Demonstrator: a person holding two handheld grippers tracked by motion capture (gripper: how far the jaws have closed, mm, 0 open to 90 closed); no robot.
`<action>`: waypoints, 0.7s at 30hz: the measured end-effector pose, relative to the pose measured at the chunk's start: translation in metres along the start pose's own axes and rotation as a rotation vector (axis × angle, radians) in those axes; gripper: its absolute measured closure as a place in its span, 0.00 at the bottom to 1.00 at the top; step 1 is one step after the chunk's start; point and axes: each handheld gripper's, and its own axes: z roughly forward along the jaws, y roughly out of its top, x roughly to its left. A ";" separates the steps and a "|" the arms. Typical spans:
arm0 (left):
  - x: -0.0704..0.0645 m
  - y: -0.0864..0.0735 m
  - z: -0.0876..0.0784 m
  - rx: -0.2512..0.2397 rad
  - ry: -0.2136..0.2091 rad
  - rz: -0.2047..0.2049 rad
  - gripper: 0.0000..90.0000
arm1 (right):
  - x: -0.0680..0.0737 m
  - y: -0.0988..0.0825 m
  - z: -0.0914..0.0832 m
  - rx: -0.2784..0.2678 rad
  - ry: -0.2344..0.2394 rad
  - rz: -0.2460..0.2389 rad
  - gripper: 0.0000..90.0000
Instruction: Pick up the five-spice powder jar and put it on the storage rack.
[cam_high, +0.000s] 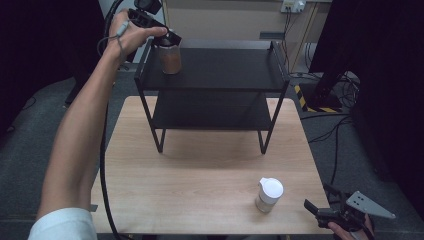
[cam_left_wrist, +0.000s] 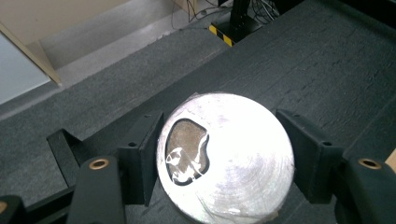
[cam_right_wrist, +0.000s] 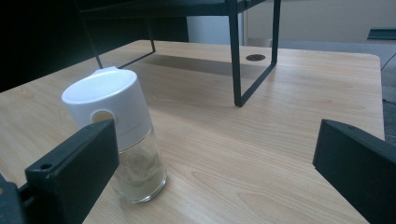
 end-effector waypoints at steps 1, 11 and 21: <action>0.000 -0.001 0.001 -0.005 -0.001 0.005 0.38 | 0.000 0.000 0.000 0.000 -0.001 0.001 0.01; -0.013 -0.009 -0.003 -0.092 0.059 0.048 0.10 | 0.000 -0.001 -0.001 -0.006 -0.003 0.005 0.01; -0.017 -0.021 -0.026 -0.190 0.015 0.008 0.09 | 0.001 0.000 0.000 -0.008 0.000 0.001 0.01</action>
